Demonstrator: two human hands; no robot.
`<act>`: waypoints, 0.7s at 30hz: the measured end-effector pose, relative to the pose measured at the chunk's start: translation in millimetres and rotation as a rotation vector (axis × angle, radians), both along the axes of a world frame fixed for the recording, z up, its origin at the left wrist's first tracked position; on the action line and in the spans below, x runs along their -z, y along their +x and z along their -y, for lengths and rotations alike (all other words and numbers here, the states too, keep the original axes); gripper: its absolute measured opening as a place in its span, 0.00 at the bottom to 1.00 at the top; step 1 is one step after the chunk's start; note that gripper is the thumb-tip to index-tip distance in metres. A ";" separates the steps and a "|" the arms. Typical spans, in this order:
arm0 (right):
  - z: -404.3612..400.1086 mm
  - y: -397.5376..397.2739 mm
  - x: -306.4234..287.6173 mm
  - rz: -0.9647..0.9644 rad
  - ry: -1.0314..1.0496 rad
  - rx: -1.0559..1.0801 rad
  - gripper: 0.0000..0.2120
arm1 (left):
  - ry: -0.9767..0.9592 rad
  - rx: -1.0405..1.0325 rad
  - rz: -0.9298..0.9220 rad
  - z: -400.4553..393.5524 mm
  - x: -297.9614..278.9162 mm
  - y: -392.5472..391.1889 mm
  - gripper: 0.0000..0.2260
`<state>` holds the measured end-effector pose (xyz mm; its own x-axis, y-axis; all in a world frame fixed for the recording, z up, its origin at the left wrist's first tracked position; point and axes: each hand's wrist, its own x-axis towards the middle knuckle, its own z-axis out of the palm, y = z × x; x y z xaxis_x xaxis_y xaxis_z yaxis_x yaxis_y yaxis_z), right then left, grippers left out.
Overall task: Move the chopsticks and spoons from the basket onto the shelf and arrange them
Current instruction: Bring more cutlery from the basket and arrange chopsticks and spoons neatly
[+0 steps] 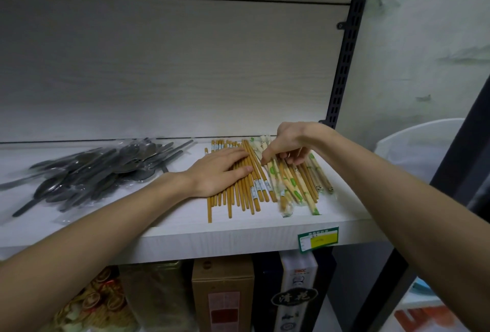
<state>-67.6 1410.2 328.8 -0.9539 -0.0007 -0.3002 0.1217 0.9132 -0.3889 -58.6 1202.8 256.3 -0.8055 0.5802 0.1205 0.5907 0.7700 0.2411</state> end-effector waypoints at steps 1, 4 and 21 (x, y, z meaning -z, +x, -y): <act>-1.5 -0.3 -1.8 0.017 -0.001 -0.001 0.16 | 0.002 -0.002 -0.004 0.2 -0.2 0.1 0.29; -3.0 1.3 -3.8 0.062 -0.010 -0.009 0.16 | 0.017 -0.002 -0.010 0.5 -0.2 0.8 0.28; 1.5 14.0 21.8 -0.054 -0.313 0.045 0.07 | 0.041 0.020 -0.009 0.3 -0.8 -3.2 0.27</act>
<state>-53.6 1408.7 307.0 -0.9695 -0.0423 -0.2414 0.1312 0.7426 -0.6567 -61.8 1202.5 257.1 -0.7928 0.5904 0.1516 0.6079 0.7480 0.2664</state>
